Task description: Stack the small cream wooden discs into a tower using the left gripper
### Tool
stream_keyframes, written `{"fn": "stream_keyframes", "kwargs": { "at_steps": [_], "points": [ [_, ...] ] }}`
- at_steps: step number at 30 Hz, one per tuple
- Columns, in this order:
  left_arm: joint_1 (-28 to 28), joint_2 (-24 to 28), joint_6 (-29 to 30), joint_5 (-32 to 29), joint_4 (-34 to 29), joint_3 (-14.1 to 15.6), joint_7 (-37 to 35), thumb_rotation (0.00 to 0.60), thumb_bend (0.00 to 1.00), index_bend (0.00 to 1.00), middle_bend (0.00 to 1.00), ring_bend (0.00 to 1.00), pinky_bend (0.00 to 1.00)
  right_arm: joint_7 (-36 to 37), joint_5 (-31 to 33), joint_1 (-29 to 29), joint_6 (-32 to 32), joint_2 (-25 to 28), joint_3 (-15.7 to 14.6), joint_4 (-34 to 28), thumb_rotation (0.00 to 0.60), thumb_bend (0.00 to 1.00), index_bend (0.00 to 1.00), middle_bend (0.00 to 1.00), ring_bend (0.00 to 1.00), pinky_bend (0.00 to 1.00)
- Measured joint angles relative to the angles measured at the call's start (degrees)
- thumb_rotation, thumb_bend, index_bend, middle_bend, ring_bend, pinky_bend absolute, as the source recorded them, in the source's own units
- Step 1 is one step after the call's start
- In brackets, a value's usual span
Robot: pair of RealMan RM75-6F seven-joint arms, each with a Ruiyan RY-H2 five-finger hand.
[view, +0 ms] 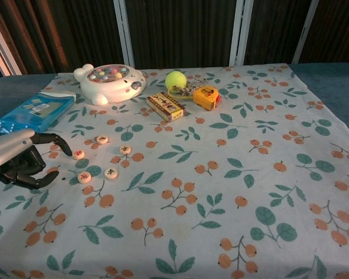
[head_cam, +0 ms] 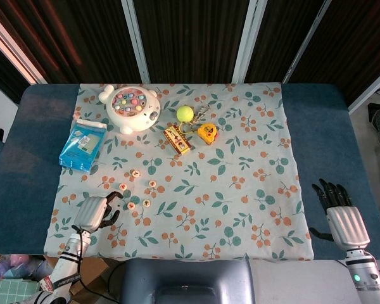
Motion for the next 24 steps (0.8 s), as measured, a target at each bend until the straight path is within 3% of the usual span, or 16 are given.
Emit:
{"fn": "stream_keyframes", "kwargs": {
  "at_steps": [24],
  "points": [
    [-2.89, -7.2, -0.27, -0.91, 7.33, 0.7, 1.57, 0.6, 0.43, 0.34, 1.0, 1.0, 1.0, 0.29, 0.06, -0.03, -0.02, 0.33, -0.14, -0.25, 0.6, 0.12, 0.0, 0.0, 0.0, 0.0]
  ]
}}
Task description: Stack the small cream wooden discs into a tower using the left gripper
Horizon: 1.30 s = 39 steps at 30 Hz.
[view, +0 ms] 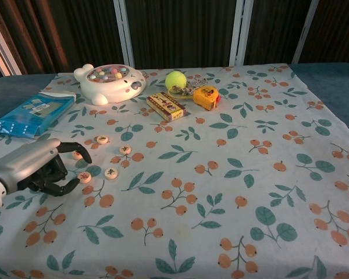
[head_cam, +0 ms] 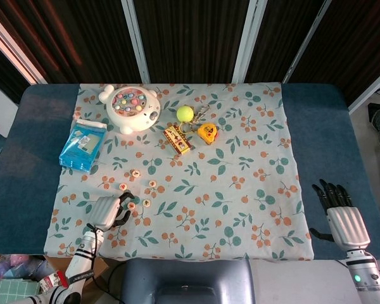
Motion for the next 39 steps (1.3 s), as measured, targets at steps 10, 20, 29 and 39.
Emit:
{"fn": "stream_keyframes", "kwargs": {
  "at_steps": [10, 20, 29, 39],
  "points": [
    [-1.08, -1.99, -1.22, -1.28, 3.6, -0.22, 0.82, 0.6, 0.43, 0.36, 1.0, 1.0, 1.0, -0.09, 0.19, 0.02, -0.13, 0.02, 0.03, -0.06, 0.6, 0.11, 0.0, 0.0, 0.0, 0.0],
    [-1.54, -2.73, -1.1, -1.54, 4.95, -0.31, 1.15, 0.6, 0.44, 0.41, 1.0, 1.0, 1.0, -0.45, 0.43, 0.08, -0.27, -0.12, 0.08, -0.09, 0.6, 0.11, 0.0, 0.0, 0.0, 0.0],
    [-1.46, -2.6, -1.61, -1.94, 4.88, 0.25, 1.26, 0.6, 0.44, 0.45, 1.0, 1.0, 1.0, -0.61, 0.49, 0.03, -0.11, -0.26, 0.14, -0.03, 0.6, 0.11, 0.0, 0.0, 0.0, 0.0],
    [-1.35, -2.12, -0.41, -1.48, 3.89, -0.3, 0.15, 0.6, 0.44, 0.49, 1.0, 1.0, 1.0, -0.82, 0.57, 0.09, -0.25, -0.36, 0.12, -0.05, 0.6, 0.11, 0.0, 0.0, 0.0, 0.0]
  ]
}}
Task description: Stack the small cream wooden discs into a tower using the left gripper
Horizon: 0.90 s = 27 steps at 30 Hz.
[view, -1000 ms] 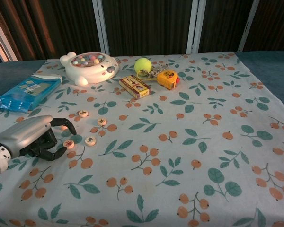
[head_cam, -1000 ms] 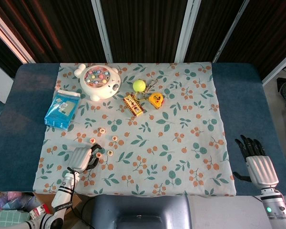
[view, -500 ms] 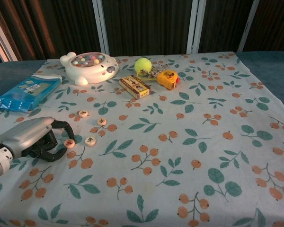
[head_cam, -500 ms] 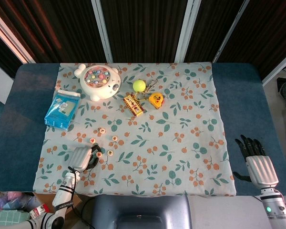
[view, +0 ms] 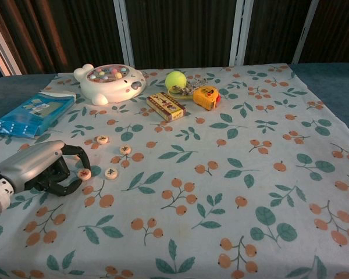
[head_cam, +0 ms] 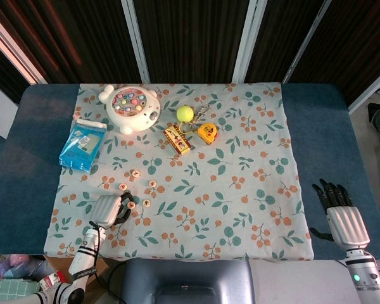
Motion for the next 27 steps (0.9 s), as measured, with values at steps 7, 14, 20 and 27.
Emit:
{"fn": "stream_keyframes", "kwargs": {
  "at_steps": [7, 14, 20, 27],
  "points": [
    [0.14, 0.45, 1.74, 0.12, -2.96, -1.17, -0.79, 0.6, 0.44, 0.49, 1.0, 1.0, 1.0, 0.23, -0.31, 0.03, -0.03, 0.1, -0.15, -0.09, 0.6, 0.11, 0.0, 0.0, 0.0, 0.0],
    [-1.75, -1.52, 1.46, -0.77, -4.23, -2.57, 2.71, 0.6, 0.44, 0.49, 1.0, 1.0, 1.0, 0.37, -0.22, 0.14, -0.35, 0.18, -0.2, -0.08, 0.6, 0.12, 0.0, 0.0, 0.0, 0.0],
    [-2.88, -2.96, 0.25, -2.11, -3.6, -2.7, 4.88, 0.6, 0.44, 0.49, 1.0, 1.0, 1.0, 0.92, -0.19, -0.02, -0.07, 0.5, -0.16, -0.06, 0.6, 0.11, 0.0, 0.0, 0.0, 0.0],
    [-3.26, -3.55, -0.71, -3.23, -2.28, -2.43, 5.21, 0.6, 0.44, 0.49, 1.0, 1.0, 1.0, 1.36, -0.34, -0.11, 0.15, 0.74, -0.15, -0.09, 0.6, 0.11, 0.0, 0.0, 0.0, 0.0]
  ]
}}
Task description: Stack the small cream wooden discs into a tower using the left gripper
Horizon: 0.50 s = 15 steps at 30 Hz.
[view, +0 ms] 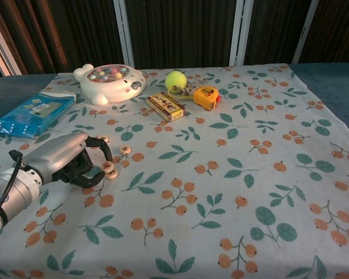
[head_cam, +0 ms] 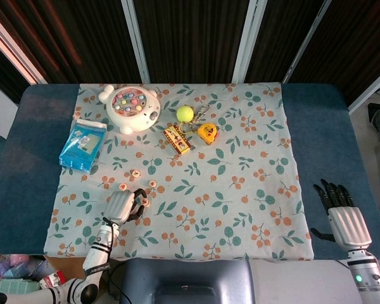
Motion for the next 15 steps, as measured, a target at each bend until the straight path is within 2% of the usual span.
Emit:
{"fn": "stream_keyframes", "kwargs": {
  "at_steps": [11, 15],
  "points": [
    [-0.32, 0.02, -0.42, 0.3, 0.01, 0.6, -0.71, 0.6, 0.43, 0.45, 1.0, 1.0, 1.0, -0.64, 0.23, 0.12, -0.28, -0.31, 0.02, 0.01, 0.6, 0.12, 0.0, 0.0, 0.0, 0.0],
    [-0.57, -0.2, -0.78, -0.15, 0.63, 0.51, -0.45, 0.6, 0.44, 0.4, 1.0, 1.0, 1.0, -0.73, 0.23, 0.17, -0.45, -0.33, -0.04, 0.0, 0.6, 0.12, 0.0, 0.0, 0.0, 0.0]
  ]
}}
